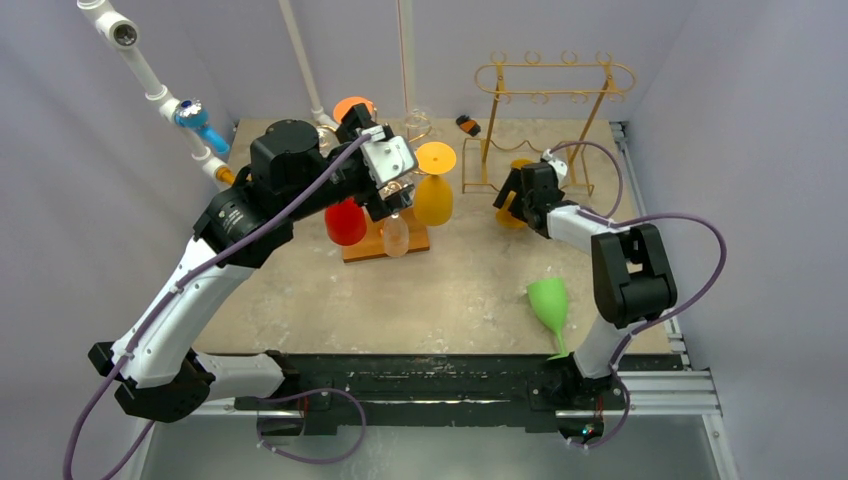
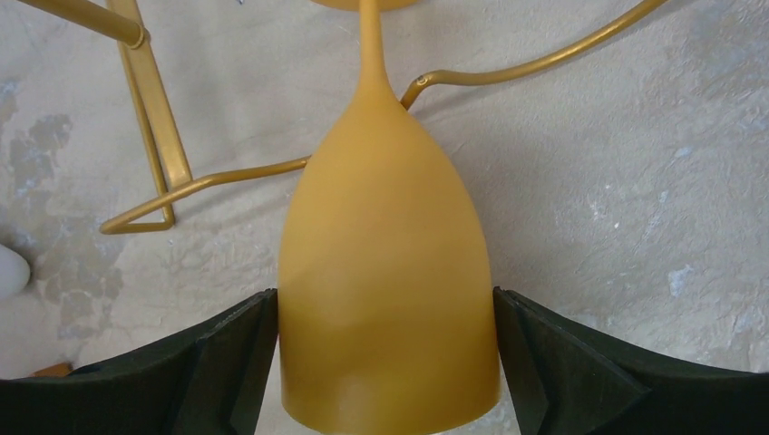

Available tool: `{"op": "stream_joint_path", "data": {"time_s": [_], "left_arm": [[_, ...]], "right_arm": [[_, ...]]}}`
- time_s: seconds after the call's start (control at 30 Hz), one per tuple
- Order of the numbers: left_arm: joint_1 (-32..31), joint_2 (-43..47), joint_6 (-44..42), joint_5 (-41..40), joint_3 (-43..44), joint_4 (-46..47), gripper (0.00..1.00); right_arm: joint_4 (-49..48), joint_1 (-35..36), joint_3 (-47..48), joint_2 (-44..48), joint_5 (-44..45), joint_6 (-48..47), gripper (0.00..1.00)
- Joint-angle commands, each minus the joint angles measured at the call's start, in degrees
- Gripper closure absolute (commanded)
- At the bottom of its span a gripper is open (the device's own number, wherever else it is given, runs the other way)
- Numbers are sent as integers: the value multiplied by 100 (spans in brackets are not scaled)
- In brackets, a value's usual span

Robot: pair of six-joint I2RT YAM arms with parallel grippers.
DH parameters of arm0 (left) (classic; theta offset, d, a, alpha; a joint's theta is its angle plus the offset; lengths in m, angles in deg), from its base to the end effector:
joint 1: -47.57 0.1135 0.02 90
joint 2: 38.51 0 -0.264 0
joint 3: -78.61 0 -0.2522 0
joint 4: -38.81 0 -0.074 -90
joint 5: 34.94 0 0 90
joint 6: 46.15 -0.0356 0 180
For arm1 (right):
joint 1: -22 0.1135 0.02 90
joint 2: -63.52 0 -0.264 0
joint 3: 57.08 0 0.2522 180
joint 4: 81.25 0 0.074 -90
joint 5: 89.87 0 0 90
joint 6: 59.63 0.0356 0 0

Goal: Place the wine glass upside down on the wine glass rack
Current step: Pick up the wine glass at the center of the board.

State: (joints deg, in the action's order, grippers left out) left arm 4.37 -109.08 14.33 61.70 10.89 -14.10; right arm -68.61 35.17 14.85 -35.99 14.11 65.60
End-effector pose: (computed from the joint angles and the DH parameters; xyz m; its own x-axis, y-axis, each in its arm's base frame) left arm 0.1632 -0.1589 0.5090 0.2526 0.4342 -0.8647 0.7334 0.4970 0.4638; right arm 0.3623 0.0759 0.1870 -0.5375 0.4491 -0.7137 0.3288 0.8910 0.3130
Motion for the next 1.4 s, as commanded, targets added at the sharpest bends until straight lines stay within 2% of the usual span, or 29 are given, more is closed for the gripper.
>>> {"op": "stream_joint_path", "data": {"time_s": [0.0,0.1,0.23,0.47,0.63,0.73,0.93,1.2,1.37], "left_arm": [[-6,140,161,-58,5,-46,1],[-6,154,174,-55,-28,-59,1],[-8,180,177,-66,-42,-56,2],[-12,209,171,-66,-29,-39,2],[-7,226,243,-52,-18,-31,2],[-5,243,347,5,-70,-41,2],[-6,257,420,342,-281,85,1],[-11,65,307,579,-248,426,1],[-11,60,337,677,-261,426,1]], "right_arm": [[-245,10,73,-40,19,133,9],[-440,10,-102,71,-90,107,22],[-729,8,-300,431,-147,-101,33],[-1093,3,-554,1007,-185,-430,41],[-1182,4,-935,1499,-471,-381,42],[-1381,14,-1483,2156,-624,-430,43],[-1704,10,-2680,3946,-1646,-639,44],[-1376,30,-3738,6549,-2100,-796,47],[-2234,28,-4241,6980,-2245,-837,52]]}}
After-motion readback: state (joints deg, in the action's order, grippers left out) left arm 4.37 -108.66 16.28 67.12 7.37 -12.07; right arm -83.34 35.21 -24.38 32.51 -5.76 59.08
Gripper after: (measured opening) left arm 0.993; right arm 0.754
